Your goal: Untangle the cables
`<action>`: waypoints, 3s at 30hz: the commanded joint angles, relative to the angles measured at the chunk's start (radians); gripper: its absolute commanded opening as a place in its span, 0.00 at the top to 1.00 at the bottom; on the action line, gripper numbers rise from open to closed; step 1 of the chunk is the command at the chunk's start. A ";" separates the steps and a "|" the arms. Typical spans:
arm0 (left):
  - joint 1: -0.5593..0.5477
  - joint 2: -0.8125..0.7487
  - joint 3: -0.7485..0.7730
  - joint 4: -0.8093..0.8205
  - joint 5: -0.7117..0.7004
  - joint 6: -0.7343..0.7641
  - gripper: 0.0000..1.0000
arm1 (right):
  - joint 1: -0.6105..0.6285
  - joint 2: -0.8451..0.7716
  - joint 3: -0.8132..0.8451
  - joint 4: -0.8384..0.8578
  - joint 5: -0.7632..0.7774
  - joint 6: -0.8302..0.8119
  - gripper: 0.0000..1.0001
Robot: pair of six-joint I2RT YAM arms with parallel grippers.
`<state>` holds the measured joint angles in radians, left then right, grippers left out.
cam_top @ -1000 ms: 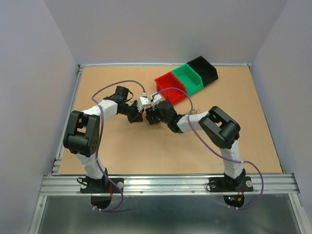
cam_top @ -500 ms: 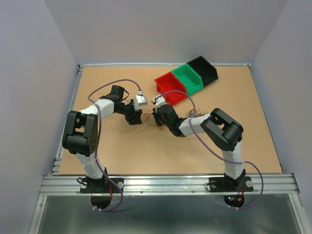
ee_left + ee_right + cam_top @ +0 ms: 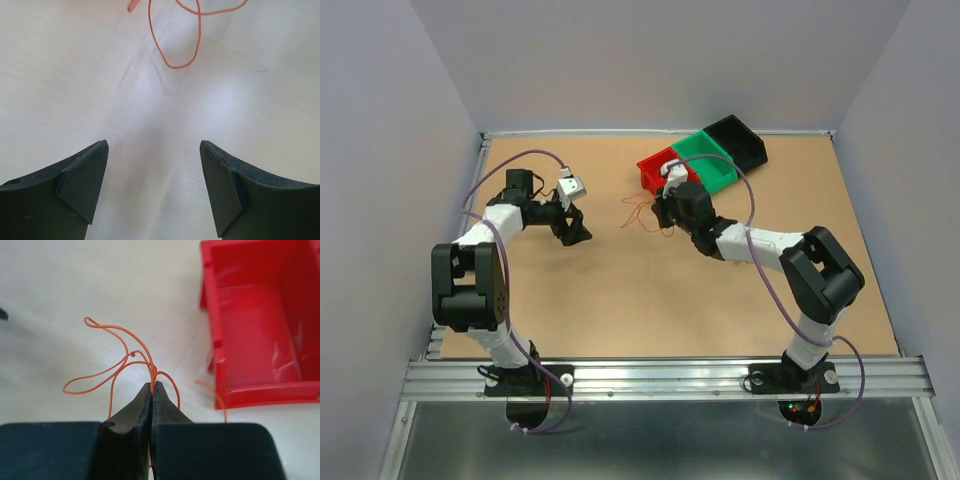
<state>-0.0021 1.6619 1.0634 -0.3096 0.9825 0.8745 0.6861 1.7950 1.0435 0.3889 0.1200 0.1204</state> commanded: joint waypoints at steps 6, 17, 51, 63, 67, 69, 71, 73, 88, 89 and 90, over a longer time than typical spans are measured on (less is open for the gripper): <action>-0.006 -0.197 -0.123 0.266 -0.054 -0.183 0.13 | -0.212 -0.048 0.203 -0.082 -0.114 0.048 0.99; -0.007 -0.249 -0.171 0.374 -0.148 -0.258 0.13 | -0.352 0.046 0.420 -0.186 -0.125 0.082 1.00; -0.038 -0.384 -0.290 0.569 -0.355 -0.339 0.11 | -0.260 0.609 0.849 -0.531 -0.169 0.039 0.99; -0.056 -0.553 -0.393 0.734 -0.536 -0.413 0.01 | -0.254 0.440 0.800 -0.535 -0.161 -0.024 0.74; -0.056 -0.663 -0.453 0.787 -0.579 -0.424 0.01 | -0.254 0.394 0.800 -0.536 -0.160 -0.025 0.58; -0.055 -0.685 -0.460 0.794 -0.571 -0.428 0.01 | -0.254 0.373 0.796 -0.536 -0.157 -0.025 0.50; -0.055 -0.705 -0.459 0.796 -0.562 -0.437 0.01 | -0.254 0.354 0.774 -0.535 -0.152 -0.024 0.41; -0.056 -0.712 -0.447 0.793 -0.562 -0.443 0.01 | -0.254 0.327 0.754 -0.535 -0.146 -0.022 0.31; -0.056 -0.742 -0.251 0.753 -0.466 -0.588 0.01 | -0.299 -0.042 0.209 -0.360 0.037 0.107 0.27; -0.056 -0.738 -0.234 0.747 -0.459 -0.594 0.01 | -0.307 -0.049 0.188 -0.342 0.032 0.128 0.29; -0.056 -0.735 -0.221 0.751 -0.461 -0.612 0.01 | -0.316 -0.060 0.170 -0.309 0.026 0.137 0.31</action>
<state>-0.0570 0.9379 0.7448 0.3988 0.4690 0.3286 0.4114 1.7859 1.2873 -0.0597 0.0956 0.1894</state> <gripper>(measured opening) 0.986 0.711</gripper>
